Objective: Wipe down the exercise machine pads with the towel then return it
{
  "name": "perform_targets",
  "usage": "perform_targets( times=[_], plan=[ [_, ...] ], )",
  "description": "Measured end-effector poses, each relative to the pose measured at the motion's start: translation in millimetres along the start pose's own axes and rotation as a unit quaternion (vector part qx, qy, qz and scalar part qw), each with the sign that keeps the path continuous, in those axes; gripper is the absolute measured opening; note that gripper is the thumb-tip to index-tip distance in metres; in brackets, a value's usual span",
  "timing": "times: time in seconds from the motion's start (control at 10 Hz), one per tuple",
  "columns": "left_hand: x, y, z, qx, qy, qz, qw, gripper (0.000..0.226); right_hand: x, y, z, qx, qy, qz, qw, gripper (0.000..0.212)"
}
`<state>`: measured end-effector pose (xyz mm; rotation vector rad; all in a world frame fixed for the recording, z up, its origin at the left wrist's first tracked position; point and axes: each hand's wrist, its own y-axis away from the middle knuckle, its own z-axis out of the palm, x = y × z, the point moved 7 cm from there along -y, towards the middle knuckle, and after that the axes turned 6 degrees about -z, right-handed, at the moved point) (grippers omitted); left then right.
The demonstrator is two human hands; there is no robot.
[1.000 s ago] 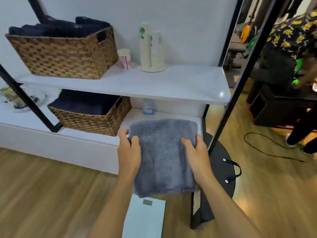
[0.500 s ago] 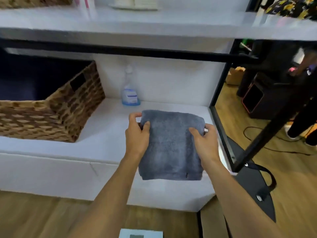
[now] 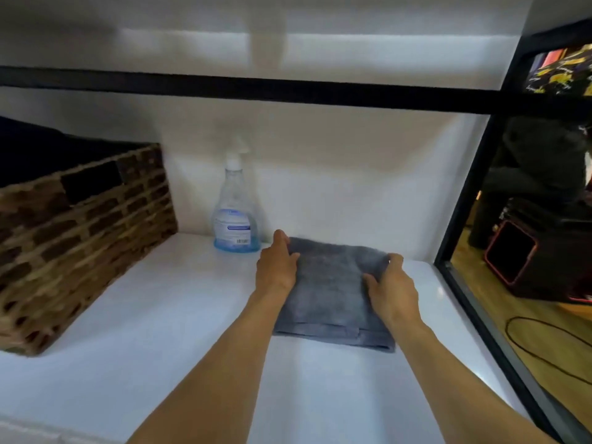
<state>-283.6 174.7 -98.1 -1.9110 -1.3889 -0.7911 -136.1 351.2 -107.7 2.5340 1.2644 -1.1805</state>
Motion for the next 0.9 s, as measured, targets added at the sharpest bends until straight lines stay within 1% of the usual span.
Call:
perform_targets(
  times=[0.1, 0.2, 0.3, 0.4, 0.5, 0.6, 0.7, 0.8, 0.9],
  plan=[
    [-0.8, -10.5, 4.3, -0.003, -0.072, 0.025, 0.997, 0.015, 0.2, -10.6, 5.3, -0.009, 0.051, 0.002, 0.999, 0.053],
    [-5.4, -12.4, 8.4, -0.003, -0.121, 0.023, 0.992, 0.014, -0.8, -13.0, 8.5, -0.020, 0.099, -0.005, 0.995, 0.041],
    [-6.5, -10.1, 8.7, -0.017, -0.134, 0.014, 0.991, 0.024, 0.1, -10.6, 5.8, -0.031, 0.121, 0.006, 0.992, 0.042],
    [-9.6, -5.0, 3.9, -0.031, -0.123, 0.012, 0.992, 0.035, 1.7, -4.7, -0.1, -0.032, 0.086, 0.017, 0.996, 0.043],
    [-14.3, 3.4, -4.7, -0.028, -0.090, 0.015, 0.995, 0.036, -1.6, 5.6, -9.0, -0.021, 0.056, 0.008, 0.998, 0.042],
    [-12.1, 14.6, -17.4, -0.002, -0.073, 0.018, 0.997, 0.028, -10.6, 18.6, -22.9, 0.015, 0.078, 0.010, 0.997, 0.043],
    [-1.2, 38.4, -36.3, 0.023, -0.012, 0.031, 0.999, 0.019, -31.7, 41.2, -41.2, 0.055, -0.030, -0.005, 0.998, 0.032],
    [22.2, 80.5, -68.6, 0.039, 0.121, 0.042, 0.991, 0.017, -62.7, 77.3, -61.6, 0.049, -0.176, -0.004, 0.983, 0.013],
    [51.3, 133.1, -114.3, 0.020, 0.251, 0.021, 0.968, 0.020, -102.5, 124.3, -99.0, 0.052, -0.270, -0.006, 0.961, 0.021]
  ],
)
